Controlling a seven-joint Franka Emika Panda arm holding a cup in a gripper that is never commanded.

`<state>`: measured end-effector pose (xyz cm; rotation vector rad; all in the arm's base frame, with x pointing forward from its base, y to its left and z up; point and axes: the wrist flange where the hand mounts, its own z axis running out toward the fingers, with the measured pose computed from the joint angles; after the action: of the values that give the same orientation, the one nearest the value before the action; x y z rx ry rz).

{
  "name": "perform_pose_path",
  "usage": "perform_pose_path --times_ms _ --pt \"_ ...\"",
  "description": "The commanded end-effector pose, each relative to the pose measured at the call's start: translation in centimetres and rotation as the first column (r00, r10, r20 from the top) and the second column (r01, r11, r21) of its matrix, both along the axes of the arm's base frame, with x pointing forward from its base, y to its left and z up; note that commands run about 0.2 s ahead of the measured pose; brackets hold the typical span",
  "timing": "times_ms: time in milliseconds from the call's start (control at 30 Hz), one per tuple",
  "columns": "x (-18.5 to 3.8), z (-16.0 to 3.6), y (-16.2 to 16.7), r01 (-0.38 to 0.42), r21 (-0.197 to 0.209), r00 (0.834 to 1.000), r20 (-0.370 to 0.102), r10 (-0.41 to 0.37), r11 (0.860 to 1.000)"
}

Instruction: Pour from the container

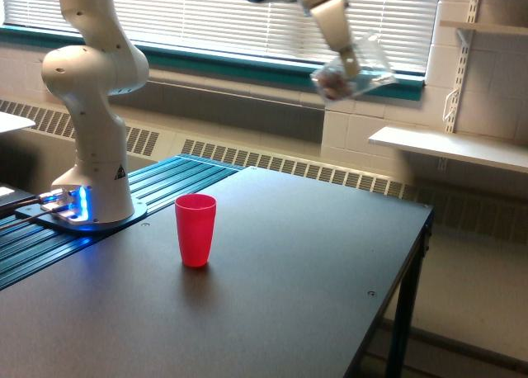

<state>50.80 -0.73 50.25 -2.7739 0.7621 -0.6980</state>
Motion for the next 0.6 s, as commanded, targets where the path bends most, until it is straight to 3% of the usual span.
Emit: perform_pose_path --times_ms 33,100,300,600 --pt "-2.6 -0.1 -1.0 0.057 0.031 0.998 -0.038 -0.056 0.998" --pt "-3.3 0.0 -1.4 0.063 0.048 0.997 -0.04 -0.061 0.997" --pt "-5.4 -0.1 -2.2 0.042 0.039 0.998 -0.057 -0.039 0.998" --pt "-8.3 -0.7 -3.9 0.013 -0.017 0.994 -0.108 -0.015 1.0"
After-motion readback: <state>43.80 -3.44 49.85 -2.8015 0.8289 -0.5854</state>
